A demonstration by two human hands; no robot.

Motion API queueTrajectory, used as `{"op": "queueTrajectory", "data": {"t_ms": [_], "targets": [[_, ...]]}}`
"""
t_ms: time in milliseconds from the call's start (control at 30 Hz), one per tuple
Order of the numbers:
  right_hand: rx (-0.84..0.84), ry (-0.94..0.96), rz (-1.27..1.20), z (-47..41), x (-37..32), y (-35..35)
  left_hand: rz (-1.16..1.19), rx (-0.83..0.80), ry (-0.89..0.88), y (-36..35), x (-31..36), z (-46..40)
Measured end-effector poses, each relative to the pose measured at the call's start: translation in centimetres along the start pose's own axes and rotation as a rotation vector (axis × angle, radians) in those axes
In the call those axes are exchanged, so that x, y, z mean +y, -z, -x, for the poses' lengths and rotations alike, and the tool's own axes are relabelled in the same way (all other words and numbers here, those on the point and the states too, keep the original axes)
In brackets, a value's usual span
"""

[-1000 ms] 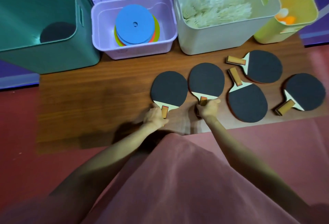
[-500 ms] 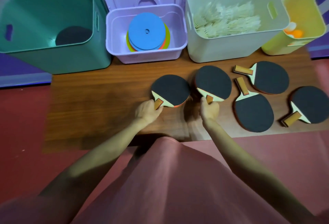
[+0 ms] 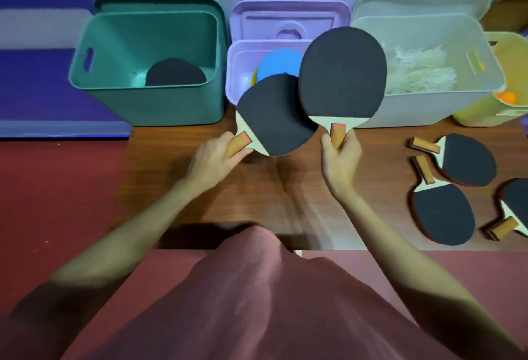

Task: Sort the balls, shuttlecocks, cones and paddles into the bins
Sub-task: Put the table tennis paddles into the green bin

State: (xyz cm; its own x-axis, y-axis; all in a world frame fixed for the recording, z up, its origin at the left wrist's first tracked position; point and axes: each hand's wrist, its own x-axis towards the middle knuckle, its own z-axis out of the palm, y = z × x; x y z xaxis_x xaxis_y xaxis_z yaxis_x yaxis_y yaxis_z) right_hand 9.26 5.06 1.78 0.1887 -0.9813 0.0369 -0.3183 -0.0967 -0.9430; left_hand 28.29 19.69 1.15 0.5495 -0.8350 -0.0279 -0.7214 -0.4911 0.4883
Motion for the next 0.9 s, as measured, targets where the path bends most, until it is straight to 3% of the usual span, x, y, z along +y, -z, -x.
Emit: {"op": "queueTrajectory", "data": {"t_ms": [167,300,500,633,900], "targets": [[-0.118,0.075,-0.026,-0.6,-4.1,-6.5,-0.022,0.190,0.048,6.6,-4.1,-3.1],[-0.185,0.093,-0.023,-1.2,-6.9,-11.5,-0.116,0.207,0.114,12.5,-8.4,-7.1],[-0.206,0.149,0.051,-2.6,-9.8,-17.3,-0.220,0.005,0.271,17.7,-14.6,-12.8],[-0.221,0.158,0.137,-3.8,-11.0,-20.4,-0.210,-0.151,0.355,17.1,-17.5,-15.6],[-0.361,0.178,0.266,-6.4,-11.9,-24.5,-0.223,-0.300,0.375,14.2,-19.9,-19.1]]}}
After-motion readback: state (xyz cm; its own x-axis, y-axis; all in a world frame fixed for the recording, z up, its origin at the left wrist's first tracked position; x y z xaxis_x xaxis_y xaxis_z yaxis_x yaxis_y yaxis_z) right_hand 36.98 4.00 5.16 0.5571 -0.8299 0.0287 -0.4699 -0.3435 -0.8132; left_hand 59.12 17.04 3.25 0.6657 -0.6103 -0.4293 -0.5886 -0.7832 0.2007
